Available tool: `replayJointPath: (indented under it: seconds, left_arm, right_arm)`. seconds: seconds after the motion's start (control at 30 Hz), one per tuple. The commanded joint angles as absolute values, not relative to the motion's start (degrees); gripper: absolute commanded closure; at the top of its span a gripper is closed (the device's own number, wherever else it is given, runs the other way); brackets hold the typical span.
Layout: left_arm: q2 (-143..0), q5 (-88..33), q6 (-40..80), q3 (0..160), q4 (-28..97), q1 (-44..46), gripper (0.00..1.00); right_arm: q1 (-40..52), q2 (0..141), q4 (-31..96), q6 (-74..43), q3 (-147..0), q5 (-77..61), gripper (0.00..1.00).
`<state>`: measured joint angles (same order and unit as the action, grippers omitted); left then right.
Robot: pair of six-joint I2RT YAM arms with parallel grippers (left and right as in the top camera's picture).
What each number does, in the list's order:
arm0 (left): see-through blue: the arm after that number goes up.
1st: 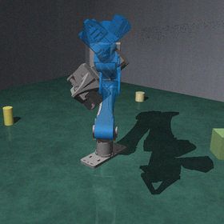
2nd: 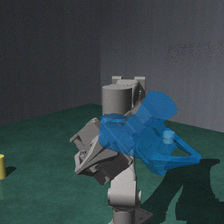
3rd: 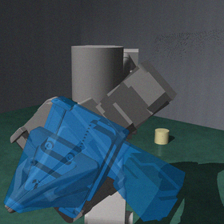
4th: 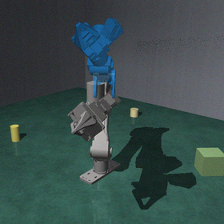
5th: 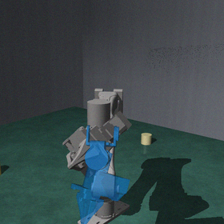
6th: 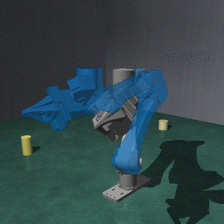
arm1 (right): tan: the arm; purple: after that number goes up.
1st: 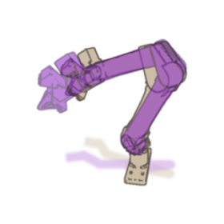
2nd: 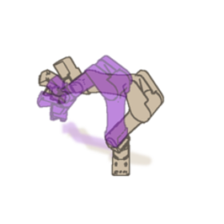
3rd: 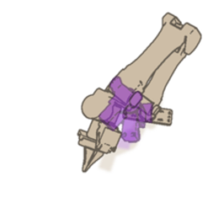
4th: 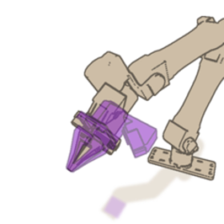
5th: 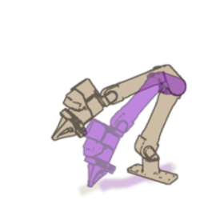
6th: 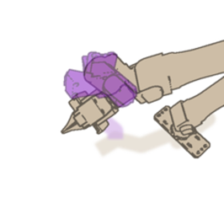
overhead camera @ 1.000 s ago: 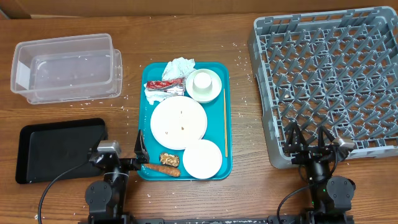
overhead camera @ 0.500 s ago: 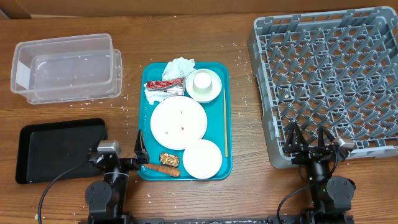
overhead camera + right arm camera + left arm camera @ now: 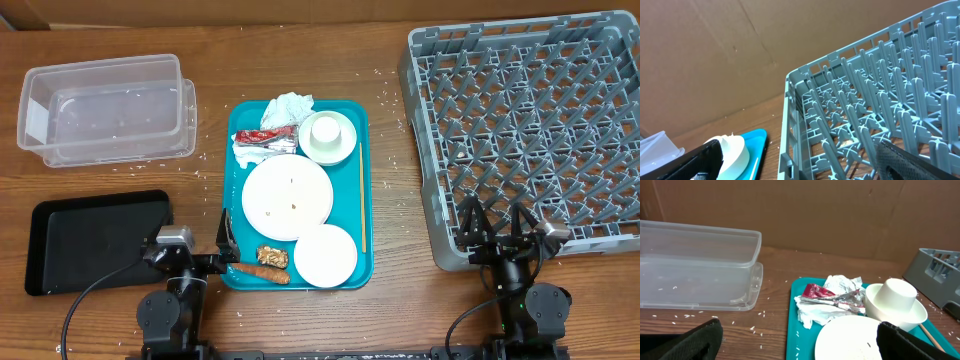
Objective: Sort waste into correct bins and load items into the dishwasher
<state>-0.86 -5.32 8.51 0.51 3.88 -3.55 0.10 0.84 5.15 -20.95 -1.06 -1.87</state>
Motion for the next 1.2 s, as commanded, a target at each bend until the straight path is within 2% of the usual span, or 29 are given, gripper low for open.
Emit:
replayJointPath:
  seconds: [0.0, 0.7, 0.87, 1.0, 1.1, 1.17]
  left_arm:
    - [-0.25, -5.10, 7.29, 0.27, 4.01, -3.33, 0.00]
    - [-0.25, -4.71, 7.90, 0.27, 1.80, -3.33, 0.00]
    - [-0.25, -19.00, 28.69, 0.27, -4.51, -3.29, 0.00]
    - [-0.25, -19.99, 39.92, 0.27, -11.33, -3.33, 0.00]
    - [-0.25, -20.16, 40.53, 0.36, -21.58, -3.36, 0.00]
    - [-0.32, -20.71, 41.19, 2.09, -23.03, -3.36, 0.00]
  right_arm:
    - [0.25, 0.16, 4.80, -20.84, -0.47, -1.13, 0.00]
    - [0.27, 0.16, 4.80, -20.84, -0.47, -1.13, 0.00]
    - [0.25, 0.16, 4.80, -20.84, -0.47, -1.13, 0.00]
    - [0.25, 0.16, 4.80, -20.84, -0.47, -1.13, 0.00]
    - [0.25, 0.16, 4.80, -20.82, -0.47, -1.13, 0.00]
    - [0.27, 0.16, 4.80, -20.84, -0.47, -1.13, 0.00]
